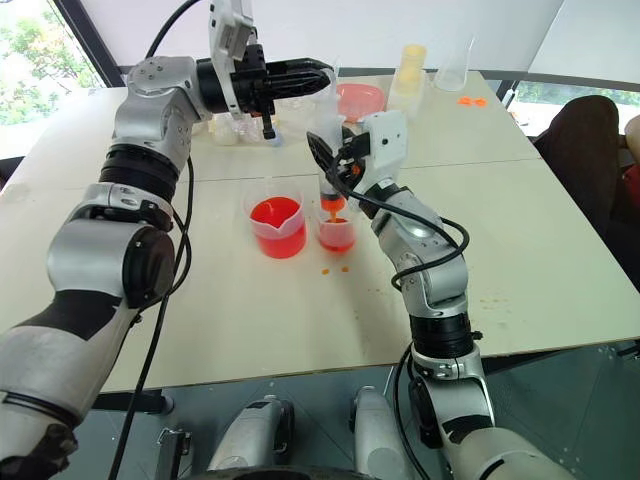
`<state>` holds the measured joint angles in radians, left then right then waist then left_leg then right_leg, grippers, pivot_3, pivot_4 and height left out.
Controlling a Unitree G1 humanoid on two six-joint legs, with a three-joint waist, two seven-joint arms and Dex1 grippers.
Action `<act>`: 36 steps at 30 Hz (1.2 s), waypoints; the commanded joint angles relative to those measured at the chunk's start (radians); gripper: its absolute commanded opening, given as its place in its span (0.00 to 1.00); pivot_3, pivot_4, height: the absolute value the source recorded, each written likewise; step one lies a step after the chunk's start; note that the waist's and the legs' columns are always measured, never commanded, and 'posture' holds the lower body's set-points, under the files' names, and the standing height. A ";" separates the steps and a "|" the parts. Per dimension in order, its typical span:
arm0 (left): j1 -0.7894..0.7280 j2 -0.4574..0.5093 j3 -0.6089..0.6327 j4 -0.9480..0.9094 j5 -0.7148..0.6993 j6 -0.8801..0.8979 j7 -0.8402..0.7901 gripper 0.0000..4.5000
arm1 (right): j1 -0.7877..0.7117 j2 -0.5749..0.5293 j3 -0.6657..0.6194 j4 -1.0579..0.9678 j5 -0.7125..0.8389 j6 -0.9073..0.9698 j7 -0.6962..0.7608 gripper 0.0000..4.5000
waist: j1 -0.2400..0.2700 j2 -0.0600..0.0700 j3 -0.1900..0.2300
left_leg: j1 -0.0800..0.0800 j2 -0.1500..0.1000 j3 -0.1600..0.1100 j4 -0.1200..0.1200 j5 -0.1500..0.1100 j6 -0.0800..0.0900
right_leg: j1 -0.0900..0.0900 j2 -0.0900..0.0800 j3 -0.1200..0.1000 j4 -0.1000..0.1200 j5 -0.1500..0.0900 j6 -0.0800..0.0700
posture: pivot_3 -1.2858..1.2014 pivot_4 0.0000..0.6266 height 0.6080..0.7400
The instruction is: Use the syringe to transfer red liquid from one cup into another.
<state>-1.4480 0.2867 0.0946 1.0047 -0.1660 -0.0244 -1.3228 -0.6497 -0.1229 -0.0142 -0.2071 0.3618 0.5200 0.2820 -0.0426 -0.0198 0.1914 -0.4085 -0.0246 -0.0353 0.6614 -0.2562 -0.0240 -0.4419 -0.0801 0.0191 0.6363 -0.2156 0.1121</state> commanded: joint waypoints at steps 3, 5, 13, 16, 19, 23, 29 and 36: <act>0.059 -0.056 -0.057 -0.039 -0.008 0.041 -0.069 0.00 | -0.089 0.002 -0.067 -0.089 0.039 -0.015 -0.044 0.33 | 0.000 0.000 0.000 | 0.000 0.000 0.000 0.000 0.000 0.000 | 0.000 0.000 0.000 0.000 0.000 0.000 | 0.52 0.24 1.00; 0.079 -0.062 -0.071 -0.053 -0.002 0.046 -0.076 0.00 | -0.094 0.003 -0.067 -0.092 0.040 -0.015 -0.048 0.33 | 0.000 0.000 0.000 | 0.000 0.000 0.000 0.000 0.000 0.000 | 0.000 0.000 0.000 0.000 0.000 0.000 | 0.52 0.24 1.00; 0.143 -0.072 -0.105 -0.107 0.016 0.061 -0.088 0.00 | -0.098 0.000 -0.069 -0.094 0.038 -0.013 -0.049 0.33 | 0.000 0.000 0.000 | 0.000 0.000 0.000 0.000 0.000 0.000 | 0.000 0.000 0.000 0.000 0.000 0.000 | 0.52 0.24 1.00; 0.145 -0.071 -0.096 -0.115 0.008 0.076 -0.080 0.00 | -0.098 -0.003 -0.071 -0.091 0.037 -0.014 -0.047 0.33 | 0.000 0.000 0.000 | 0.000 0.000 0.000 0.000 0.000 0.000 | 0.000 0.000 0.000 0.000 0.000 0.000 | 0.52 0.24 1.00; 0.119 -0.068 -0.062 -0.111 -0.024 0.119 -0.066 0.08 | -0.096 -0.007 -0.071 -0.090 0.037 -0.015 -0.046 0.33 | 0.000 0.000 0.000 | 0.000 0.000 0.000 0.001 0.000 0.000 | 0.000 0.000 0.000 0.000 0.000 0.000 | 0.52 0.24 1.00; 0.093 -0.056 -0.032 -0.105 -0.059 0.155 -0.038 0.43 | -0.095 -0.012 -0.068 -0.090 0.036 -0.016 -0.046 0.33 | 0.002 0.000 0.000 | 0.000 0.000 0.000 0.001 0.000 0.000 | 0.000 0.000 0.000 0.000 0.000 0.000 | 0.52 0.24 1.00; 0.078 -0.016 0.027 -0.124 -0.134 0.255 -0.003 0.82 | -0.094 -0.016 -0.073 -0.105 0.039 -0.002 -0.049 0.33 | -0.003 0.000 0.000 | 0.000 0.000 0.000 0.001 0.000 0.000 | 0.000 0.000 0.000 0.001 0.000 0.000 | 0.52 0.24 1.00; 0.245 0.100 0.003 -0.458 -0.210 0.481 -0.012 0.82 | -0.140 -0.010 -0.201 -0.120 0.194 0.107 -0.104 0.33 | -0.003 0.000 0.000 | 0.001 0.001 0.000 0.001 0.000 0.000 | 0.000 0.000 0.001 0.002 0.000 0.000 | 0.52 0.24 1.00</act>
<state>-1.2283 0.3585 0.1045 0.6626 -0.3522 0.4111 -1.3343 -0.7451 -0.1327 -0.1464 -0.2769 0.4789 0.5992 0.2024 -0.0459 -0.0195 0.1916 -0.4078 -0.0230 -0.0350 0.6622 -0.2564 -0.0236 -0.4423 -0.0799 0.0202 0.6389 -0.2156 0.1122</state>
